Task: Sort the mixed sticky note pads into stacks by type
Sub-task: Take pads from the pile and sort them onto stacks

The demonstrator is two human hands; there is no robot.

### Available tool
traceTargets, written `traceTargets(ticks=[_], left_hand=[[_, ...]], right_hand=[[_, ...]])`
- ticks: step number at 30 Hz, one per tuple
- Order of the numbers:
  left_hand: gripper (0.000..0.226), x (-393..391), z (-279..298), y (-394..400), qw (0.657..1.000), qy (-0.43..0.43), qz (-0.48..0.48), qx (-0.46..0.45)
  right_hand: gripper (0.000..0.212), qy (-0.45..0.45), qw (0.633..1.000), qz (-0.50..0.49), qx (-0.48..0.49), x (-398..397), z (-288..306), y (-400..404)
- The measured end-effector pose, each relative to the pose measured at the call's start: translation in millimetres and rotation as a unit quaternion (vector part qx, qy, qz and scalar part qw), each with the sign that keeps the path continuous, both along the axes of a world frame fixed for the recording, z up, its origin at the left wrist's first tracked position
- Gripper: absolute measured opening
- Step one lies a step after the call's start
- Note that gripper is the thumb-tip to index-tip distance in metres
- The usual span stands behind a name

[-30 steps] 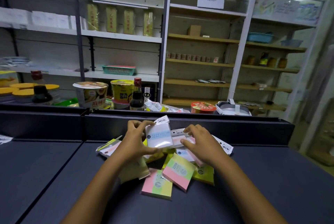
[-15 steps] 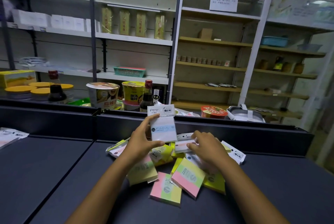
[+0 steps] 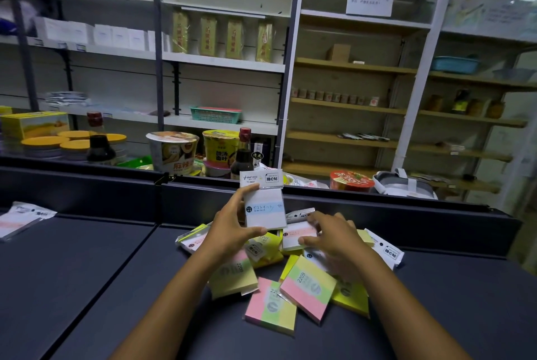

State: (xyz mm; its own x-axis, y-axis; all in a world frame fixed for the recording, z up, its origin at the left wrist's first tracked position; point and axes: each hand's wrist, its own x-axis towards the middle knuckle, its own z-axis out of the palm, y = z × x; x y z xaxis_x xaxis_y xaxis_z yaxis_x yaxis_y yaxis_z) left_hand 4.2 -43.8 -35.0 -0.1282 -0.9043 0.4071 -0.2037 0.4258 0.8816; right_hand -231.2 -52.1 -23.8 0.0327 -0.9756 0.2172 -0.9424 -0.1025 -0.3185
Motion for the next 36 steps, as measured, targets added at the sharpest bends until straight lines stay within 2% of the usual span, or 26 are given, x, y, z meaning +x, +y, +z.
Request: traceTargets(ticks=[4, 8, 14, 23, 29, 36], left_hand=[[0.086, 0.4, -0.3, -1.7, 1.000, -0.004, 0.008, 0.002], [0.084, 2.3, -1.3, -3.0, 1.000, 0.021, 0.008, 0.003], [0.080, 8.2, -4.0, 4.8, 0.996, 0.085, 0.001, 0.017], [0.083, 56.8, 2.6, 55.7, 0.991, 0.125, 0.036, -0.017], [0.086, 116.3, -0.3, 89.3, 0.987, 0.148, 0.050, -0.031], [0.087, 201.2, -7.0, 120.5, 0.986, 0.149, 0.072, -0.023]], right_hand=[[0.051, -0.020, 0.999, 0.013, -0.023, 4.9, -1.2, -0.1], [0.052, -0.166, 0.985, 0.023, -0.039, 10.7, -6.0, 2.2], [0.055, -0.268, 0.956, 0.016, -0.116, 18.8, -9.6, 20.4], [0.063, -0.455, 0.877, 0.072, -0.137, 61.2, -7.6, 69.3], [0.066, -0.507, 0.844, 0.098, -0.143, 116.2, -13.4, 102.4], [0.065, -0.529, 0.828, 0.100, -0.158, 191.6, -20.3, 129.8]])
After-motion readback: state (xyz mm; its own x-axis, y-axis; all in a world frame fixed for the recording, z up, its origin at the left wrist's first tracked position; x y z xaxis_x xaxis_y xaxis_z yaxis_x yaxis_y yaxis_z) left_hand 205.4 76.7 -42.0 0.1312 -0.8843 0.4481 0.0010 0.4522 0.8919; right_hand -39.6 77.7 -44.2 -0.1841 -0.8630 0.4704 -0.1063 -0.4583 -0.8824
